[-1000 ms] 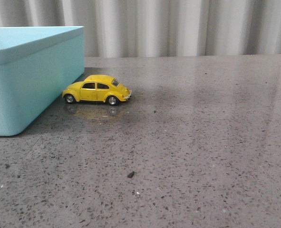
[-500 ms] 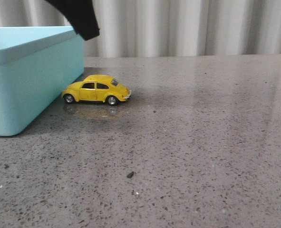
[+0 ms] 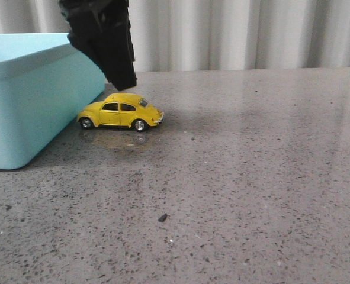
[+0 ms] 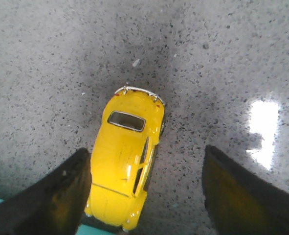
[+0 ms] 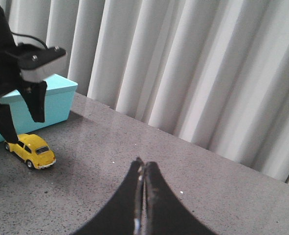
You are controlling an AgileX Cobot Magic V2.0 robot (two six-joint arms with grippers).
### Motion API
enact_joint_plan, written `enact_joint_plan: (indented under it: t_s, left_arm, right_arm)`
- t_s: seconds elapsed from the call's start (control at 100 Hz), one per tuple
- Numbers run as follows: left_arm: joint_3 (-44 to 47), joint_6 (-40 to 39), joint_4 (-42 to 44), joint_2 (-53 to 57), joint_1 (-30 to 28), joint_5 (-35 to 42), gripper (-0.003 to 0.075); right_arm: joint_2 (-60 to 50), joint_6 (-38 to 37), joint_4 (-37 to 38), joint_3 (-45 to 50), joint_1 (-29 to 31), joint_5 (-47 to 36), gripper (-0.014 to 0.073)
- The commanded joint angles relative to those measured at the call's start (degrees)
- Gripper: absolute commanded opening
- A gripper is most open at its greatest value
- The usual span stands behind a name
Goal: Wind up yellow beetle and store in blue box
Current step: 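Lower the left gripper around the car and close it, then lift the car with the left gripper and carry it over the box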
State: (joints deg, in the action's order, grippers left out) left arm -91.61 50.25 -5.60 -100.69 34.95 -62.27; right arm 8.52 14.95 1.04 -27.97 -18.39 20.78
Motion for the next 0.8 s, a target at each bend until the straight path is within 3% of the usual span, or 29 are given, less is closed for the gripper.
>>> enact_joint_plan:
  t_s: [0.0,0.28,0.79]
  left_arm:
    - [-1.87,1.44,-0.63,2.15,-0.66,2.96,0.0452]
    - [-1.87,11.01,-0.87,1.7,-2.73,2.91,0.0452]
    - [-2.21,10.96,-1.24,-3.36,-2.73,3.36,0.0452]
  right_arm:
    - [0.67,0.21,-1.04,-1.35,0.04,-5.05,-0.0062]
    - [0.67,0.21,-1.39,-1.35,0.04,-5.05,-0.0062]
    - [0.67,0.21,-1.39,-1.35,0.04,-4.75,-0.0062]
